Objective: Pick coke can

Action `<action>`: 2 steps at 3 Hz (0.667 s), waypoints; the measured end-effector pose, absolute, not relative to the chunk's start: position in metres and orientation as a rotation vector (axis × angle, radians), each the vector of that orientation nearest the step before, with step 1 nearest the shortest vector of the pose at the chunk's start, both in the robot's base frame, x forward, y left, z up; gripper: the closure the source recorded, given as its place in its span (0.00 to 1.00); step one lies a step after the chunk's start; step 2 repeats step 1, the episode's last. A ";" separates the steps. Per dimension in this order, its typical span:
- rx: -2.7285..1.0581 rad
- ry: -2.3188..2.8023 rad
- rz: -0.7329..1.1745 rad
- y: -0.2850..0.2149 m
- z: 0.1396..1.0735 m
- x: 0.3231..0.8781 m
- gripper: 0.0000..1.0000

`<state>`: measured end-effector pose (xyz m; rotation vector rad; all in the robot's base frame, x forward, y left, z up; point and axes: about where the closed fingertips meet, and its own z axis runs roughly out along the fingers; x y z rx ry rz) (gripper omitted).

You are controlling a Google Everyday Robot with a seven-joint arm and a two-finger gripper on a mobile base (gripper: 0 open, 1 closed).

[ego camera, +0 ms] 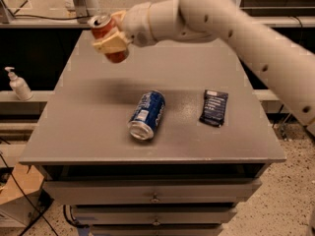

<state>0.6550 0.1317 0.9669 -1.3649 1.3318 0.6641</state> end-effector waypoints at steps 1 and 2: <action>-1.371 1.313 0.659 0.130 0.975 0.655 1.00; -1.371 1.313 0.659 0.130 0.975 0.655 1.00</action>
Offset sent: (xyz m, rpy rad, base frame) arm 0.0000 0.0000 0.0000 0.0000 0.0000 0.0000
